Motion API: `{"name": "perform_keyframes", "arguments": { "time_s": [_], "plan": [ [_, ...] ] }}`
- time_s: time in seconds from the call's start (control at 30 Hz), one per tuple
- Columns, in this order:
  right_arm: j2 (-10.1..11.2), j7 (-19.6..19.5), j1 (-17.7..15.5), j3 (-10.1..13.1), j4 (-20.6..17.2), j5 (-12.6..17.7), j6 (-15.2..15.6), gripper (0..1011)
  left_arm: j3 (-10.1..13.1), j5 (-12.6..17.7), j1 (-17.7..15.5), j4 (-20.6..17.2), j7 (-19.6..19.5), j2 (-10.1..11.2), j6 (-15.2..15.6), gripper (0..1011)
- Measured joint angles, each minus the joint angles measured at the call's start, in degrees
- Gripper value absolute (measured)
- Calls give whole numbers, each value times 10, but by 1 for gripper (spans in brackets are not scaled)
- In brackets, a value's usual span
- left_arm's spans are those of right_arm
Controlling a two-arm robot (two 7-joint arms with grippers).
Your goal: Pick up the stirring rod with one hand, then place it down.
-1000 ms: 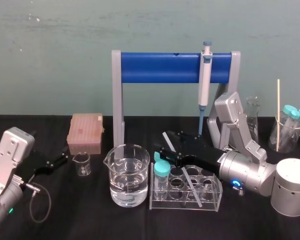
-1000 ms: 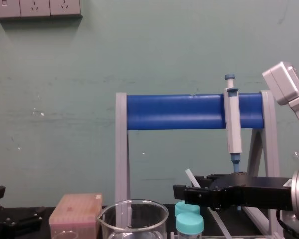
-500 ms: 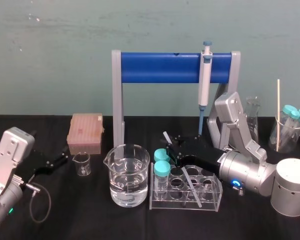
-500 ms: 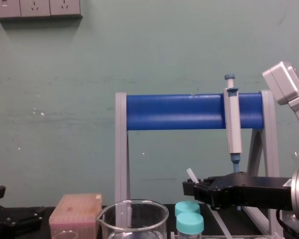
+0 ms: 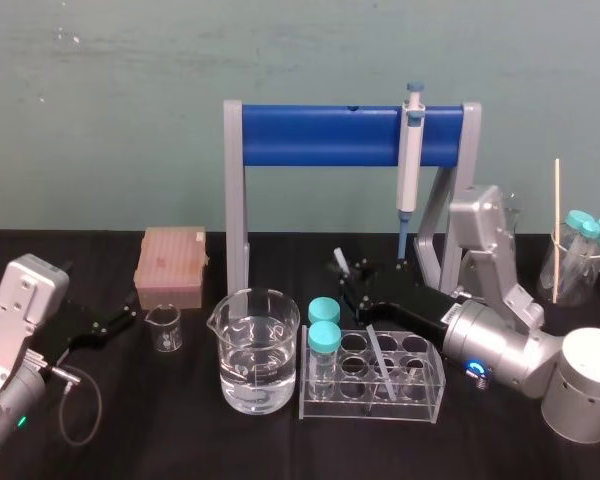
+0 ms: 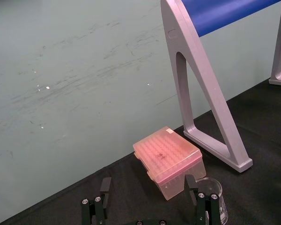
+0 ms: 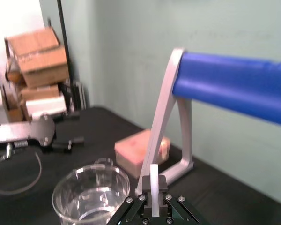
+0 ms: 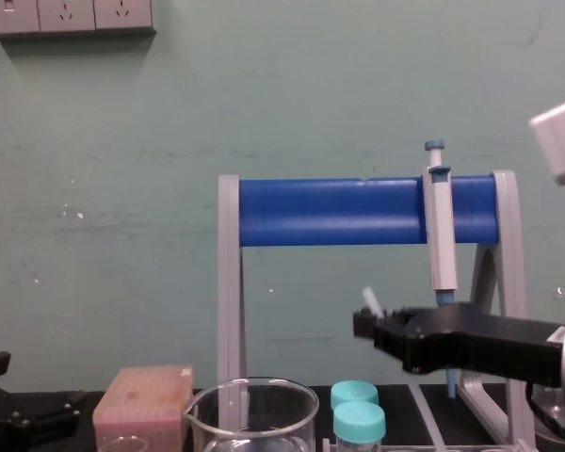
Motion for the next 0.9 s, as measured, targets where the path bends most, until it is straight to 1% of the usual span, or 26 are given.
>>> {"name": "perform_keyframes", "arguments": {
  "time_s": [0.07,0.1,0.13,0.17,0.2,0.23,0.3,0.4,0.5,0.67,0.8,0.9],
  "plan": [
    [-1,0,-7,7,-3,2,-21,67,0,0,0,0,0,0,0,1000],
    [-3,1,-15,14,-6,6,-41,68,0,0,0,0,0,0,0,1000],
    [-3,3,-19,19,-8,8,-51,67,0,0,0,0,0,0,0,1000],
    [-4,6,-28,27,-12,14,-71,67,0,0,0,0,0,0,0,1000],
    [-4,6,-28,27,-12,14,-71,67,0,0,0,0,0,0,0,1000],
    [-5,8,-33,31,-15,17,-80,68,0,0,0,0,0,0,0,1000],
    [-6,17,-50,47,-25,30,-113,67,0,0,0,0,0,0,0,1000],
    [-6,26,-64,63,-40,45,-138,67,0,0,0,0,0,0,0,1000],
    [-6,28,-75,77,-59,57,-150,67,0,0,0,0,0,0,0,1000],
    [-6,27,-83,98,-91,74,-157,67,0,0,0,0,0,0,0,1000],
    [-5,26,-84,112,-115,84,-160,67,0,0,0,0,0,0,0,1000],
    [-3,26,-84,116,-122,86,-161,67,0,0,0,0,0,0,0,1000]
  ]
}}
